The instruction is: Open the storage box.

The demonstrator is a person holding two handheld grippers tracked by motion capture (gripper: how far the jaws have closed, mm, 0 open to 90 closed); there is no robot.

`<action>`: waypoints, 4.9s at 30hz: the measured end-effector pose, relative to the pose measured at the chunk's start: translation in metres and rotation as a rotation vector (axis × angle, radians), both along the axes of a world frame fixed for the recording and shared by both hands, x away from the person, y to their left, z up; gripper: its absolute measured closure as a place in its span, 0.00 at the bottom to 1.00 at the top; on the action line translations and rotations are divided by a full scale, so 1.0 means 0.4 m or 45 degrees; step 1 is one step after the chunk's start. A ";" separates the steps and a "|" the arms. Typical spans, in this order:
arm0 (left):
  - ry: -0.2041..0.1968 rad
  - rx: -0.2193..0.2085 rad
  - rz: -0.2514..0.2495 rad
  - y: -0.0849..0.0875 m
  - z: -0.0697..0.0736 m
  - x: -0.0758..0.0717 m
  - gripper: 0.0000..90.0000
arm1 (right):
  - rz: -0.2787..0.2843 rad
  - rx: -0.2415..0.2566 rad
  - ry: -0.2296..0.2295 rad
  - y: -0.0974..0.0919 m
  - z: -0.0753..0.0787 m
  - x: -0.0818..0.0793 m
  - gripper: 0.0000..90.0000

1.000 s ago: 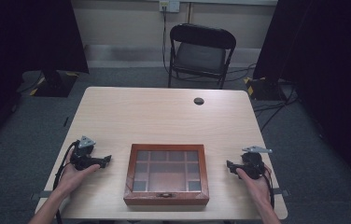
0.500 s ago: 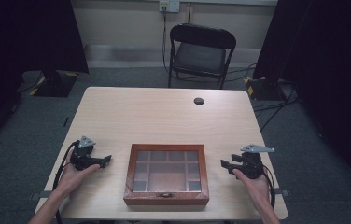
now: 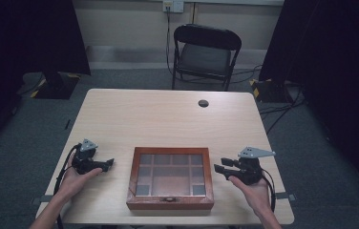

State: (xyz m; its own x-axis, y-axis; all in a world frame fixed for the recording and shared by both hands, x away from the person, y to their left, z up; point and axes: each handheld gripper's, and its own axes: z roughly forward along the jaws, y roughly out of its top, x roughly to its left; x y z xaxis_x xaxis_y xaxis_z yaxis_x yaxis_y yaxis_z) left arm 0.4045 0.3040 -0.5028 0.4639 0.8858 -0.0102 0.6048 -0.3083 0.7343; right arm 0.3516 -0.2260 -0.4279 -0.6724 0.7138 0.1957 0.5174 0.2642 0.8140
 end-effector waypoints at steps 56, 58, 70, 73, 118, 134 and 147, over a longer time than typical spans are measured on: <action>0.009 0.012 -0.012 -0.001 0.006 -0.007 0.17 | 0.724 -0.054 0.123 0.328 -0.037 -0.088 0.91; 0.007 0.014 -0.012 -0.002 0.007 -0.008 0.17 | 0.730 -0.056 0.122 0.328 -0.037 -0.088 0.91; 0.028 0.011 -0.100 -0.020 0.016 -0.019 0.19 | 0.722 -0.077 0.106 0.332 -0.033 -0.082 0.91; 0.017 0.007 -0.120 -0.022 0.020 -0.023 0.19 | 0.723 -0.081 0.110 0.332 -0.032 -0.082 0.91; -0.089 -0.220 -0.329 -0.106 0.098 -0.081 0.19 | 0.741 -0.035 0.135 0.330 0.102 -0.037 0.92; -0.129 -0.260 -0.430 -0.122 0.111 -0.099 0.21 | 0.746 -0.041 0.123 0.332 0.130 -0.026 0.92; -0.154 -0.263 -0.505 -0.155 0.115 -0.110 0.20 | 0.730 -0.023 0.120 0.329 0.139 -0.021 0.84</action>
